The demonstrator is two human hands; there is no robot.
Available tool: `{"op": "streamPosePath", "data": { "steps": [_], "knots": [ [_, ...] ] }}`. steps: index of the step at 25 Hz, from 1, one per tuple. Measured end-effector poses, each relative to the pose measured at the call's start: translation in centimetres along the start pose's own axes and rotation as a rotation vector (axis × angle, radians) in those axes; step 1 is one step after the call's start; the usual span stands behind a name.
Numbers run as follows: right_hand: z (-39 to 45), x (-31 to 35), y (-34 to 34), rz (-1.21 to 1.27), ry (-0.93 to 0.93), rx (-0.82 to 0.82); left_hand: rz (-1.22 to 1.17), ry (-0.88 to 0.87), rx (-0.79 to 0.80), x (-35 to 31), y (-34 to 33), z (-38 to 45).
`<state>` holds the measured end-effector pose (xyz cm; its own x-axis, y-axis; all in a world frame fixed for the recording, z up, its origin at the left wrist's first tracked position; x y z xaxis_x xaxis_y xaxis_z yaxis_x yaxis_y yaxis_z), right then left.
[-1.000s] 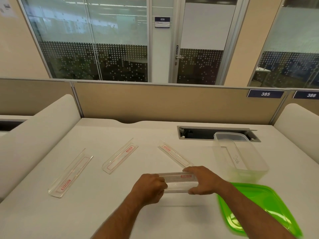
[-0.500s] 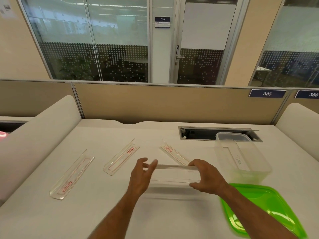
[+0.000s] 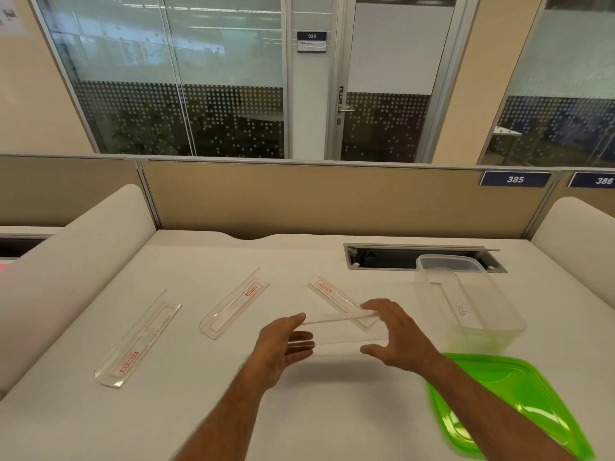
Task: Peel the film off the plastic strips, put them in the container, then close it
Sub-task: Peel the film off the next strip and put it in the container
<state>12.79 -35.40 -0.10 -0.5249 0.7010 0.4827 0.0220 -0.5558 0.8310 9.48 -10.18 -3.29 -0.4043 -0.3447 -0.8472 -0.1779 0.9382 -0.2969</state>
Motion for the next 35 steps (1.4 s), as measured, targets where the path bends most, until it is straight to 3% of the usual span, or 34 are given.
{"op": "streamPosePath", "data": {
  "steps": [6, 14, 17, 24, 35],
  "knots": [
    [0.4, -0.3, 1.1, 0.294, -0.232, -0.067, -0.043, -0.127, 0.064, -0.3, 0.8, 0.3],
    [0.1, 0.0, 1.2, 0.375, -0.26, -0.008, -0.049, -0.184, 0.055, -0.6, 0.8, 0.0],
    [0.2, -0.1, 1.1, 0.334, -0.27, 0.054, -0.028, -0.196, 0.043, -0.6, 0.8, -0.1],
    [2.8, 0.3, 1.7, -0.178, -0.205, 0.53, -0.001, -0.228, 0.121, -0.6, -0.4, -0.2],
    [4.1, 2.1, -0.7, -0.151, -0.213, 0.56, 0.012, -0.308, 0.145, -0.8, -2.1, 0.5]
  ]
}}
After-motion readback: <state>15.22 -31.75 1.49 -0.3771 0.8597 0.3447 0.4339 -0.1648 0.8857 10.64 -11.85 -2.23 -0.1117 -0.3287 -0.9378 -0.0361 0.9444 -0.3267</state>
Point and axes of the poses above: each hand's wrist, its own z-axis towards the middle knuckle, its own y-axis out of the back of the hand, x = y × z, the point moved 3 cm from there along z, towards the middle knuckle, and after that the axes turned 1 degree about x, right-handed, at the moved point
